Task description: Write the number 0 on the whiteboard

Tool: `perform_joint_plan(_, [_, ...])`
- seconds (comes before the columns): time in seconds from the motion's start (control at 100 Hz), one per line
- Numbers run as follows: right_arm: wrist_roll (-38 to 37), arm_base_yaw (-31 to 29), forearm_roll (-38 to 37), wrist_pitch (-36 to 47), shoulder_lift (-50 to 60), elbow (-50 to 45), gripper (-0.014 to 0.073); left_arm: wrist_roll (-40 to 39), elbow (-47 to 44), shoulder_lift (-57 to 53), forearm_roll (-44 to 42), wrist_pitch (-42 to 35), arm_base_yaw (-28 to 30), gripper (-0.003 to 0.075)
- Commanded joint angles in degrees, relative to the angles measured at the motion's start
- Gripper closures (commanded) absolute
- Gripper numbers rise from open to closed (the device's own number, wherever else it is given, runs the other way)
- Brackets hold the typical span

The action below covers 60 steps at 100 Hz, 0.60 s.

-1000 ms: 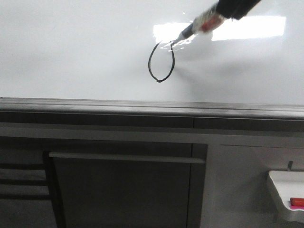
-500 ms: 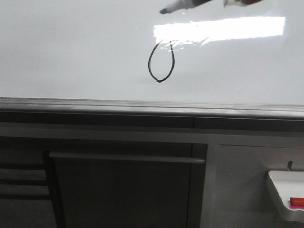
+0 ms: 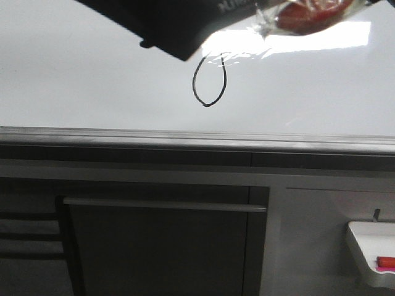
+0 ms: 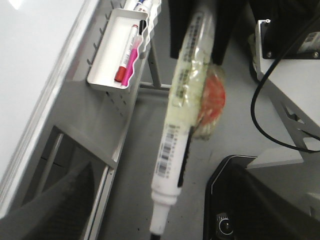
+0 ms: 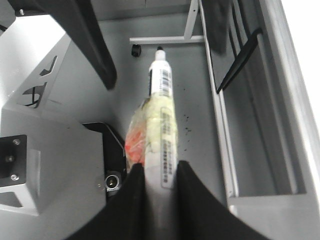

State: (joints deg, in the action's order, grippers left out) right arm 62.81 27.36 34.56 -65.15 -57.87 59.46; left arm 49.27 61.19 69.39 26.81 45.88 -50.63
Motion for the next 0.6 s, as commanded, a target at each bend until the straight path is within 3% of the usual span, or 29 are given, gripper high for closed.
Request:
perform_joint_plan(0.0, [3.04, 0.26, 2.36, 4.19, 0.26, 1.39, 0.0599, -0.04, 3.74, 0.6, 1.78, -0.62, -0.51, 0.0229])
perform_joint_plan(0.33, [3.79, 0.26, 2.25, 6.8, 0.26, 1.39, 0.0599, -0.04, 5.45, 1.9, 1.39, -0.73, -0.51, 0.0239])
perform_joint_plan(0.43, [3.79, 0.26, 2.25, 6.8, 0.26, 1.39, 0.0599, -0.04, 5.45, 1.9, 1.39, -0.98, -0.51, 0.0311])
perform_joint_plan(0.59, [3.79, 0.26, 2.25, 6.8, 0.26, 1.39, 0.0598, -0.04, 5.45, 1.9, 1.3, -1.45, -0.51, 0.0489])
